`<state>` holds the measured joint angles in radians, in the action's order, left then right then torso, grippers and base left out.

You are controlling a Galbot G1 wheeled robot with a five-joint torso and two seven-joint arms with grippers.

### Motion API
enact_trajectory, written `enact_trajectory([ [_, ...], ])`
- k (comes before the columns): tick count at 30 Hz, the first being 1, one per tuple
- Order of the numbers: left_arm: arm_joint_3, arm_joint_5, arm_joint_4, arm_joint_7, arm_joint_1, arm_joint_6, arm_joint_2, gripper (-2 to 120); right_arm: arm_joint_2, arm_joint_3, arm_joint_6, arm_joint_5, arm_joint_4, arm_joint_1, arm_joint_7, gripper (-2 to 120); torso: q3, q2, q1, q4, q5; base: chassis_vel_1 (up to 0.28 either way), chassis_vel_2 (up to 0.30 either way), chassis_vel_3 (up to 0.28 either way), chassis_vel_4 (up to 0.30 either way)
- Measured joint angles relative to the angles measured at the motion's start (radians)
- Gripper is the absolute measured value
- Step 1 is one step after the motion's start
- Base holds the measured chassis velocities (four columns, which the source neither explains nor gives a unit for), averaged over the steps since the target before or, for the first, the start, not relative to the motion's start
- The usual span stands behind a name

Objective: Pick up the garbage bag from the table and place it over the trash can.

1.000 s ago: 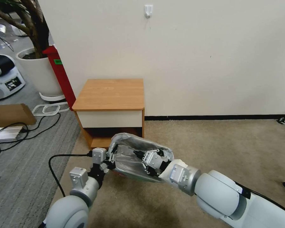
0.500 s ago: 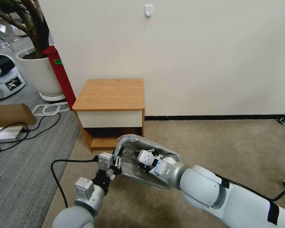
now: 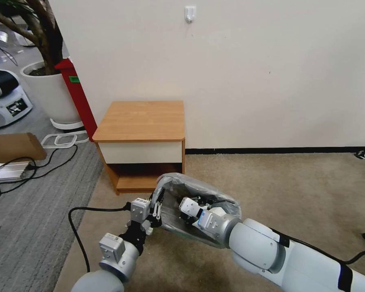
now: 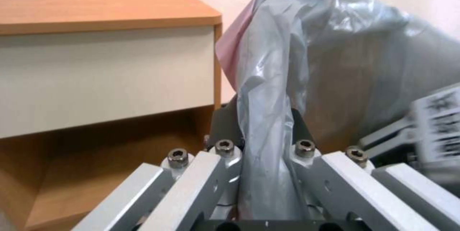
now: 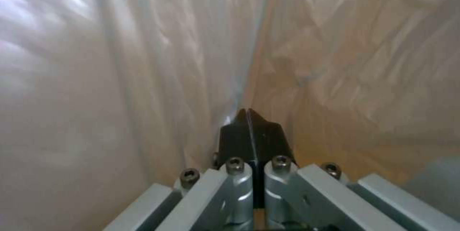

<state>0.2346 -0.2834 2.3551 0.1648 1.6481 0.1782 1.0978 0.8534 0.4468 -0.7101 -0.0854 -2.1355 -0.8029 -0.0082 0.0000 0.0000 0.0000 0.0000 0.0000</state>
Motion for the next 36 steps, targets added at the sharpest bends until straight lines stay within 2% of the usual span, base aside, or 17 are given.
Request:
enact_trajectory([
  [6, -0.011, 0.012, 0.008, -0.008, 0.002, -0.006, 0.007, 7, 0.017, 0.011, 0.001, 0.013, 0.054, 0.020, 0.000, 0, 0.000, 0.000, 0.000, 0.0000, -0.0001, 0.000, 0.000, 0.000, 0.000],
  [20, -0.018, 0.048, 0.027, -0.033, 0.020, -0.018, 0.015, 7, 0.019, 0.029, 0.001, 0.011, 0.091, 0.039, 0.010, 0, 0.000, 0.000, 0.000, 0.0000, 0.0000, 0.000, 0.000, 0.000, 0.000],
  [29, -0.046, 0.055, 0.017, -0.037, 0.013, -0.020, 0.023, 7, 0.031, 0.029, 0.001, 0.010, 0.124, 0.036, 0.023, 0, 0.000, 0.000, 0.000, 0.0001, 0.0000, 0.000, 0.000, 0.000, 0.000],
  [36, -0.038, 0.026, -0.002, -0.036, -0.003, -0.019, 0.024, 7, 0.028, 0.030, 0.002, -0.003, 0.113, 0.037, 0.026, 0, 0.000, 0.000, 0.000, 0.0001, 0.0000, 0.000, 0.000, 0.000, 0.000],
])
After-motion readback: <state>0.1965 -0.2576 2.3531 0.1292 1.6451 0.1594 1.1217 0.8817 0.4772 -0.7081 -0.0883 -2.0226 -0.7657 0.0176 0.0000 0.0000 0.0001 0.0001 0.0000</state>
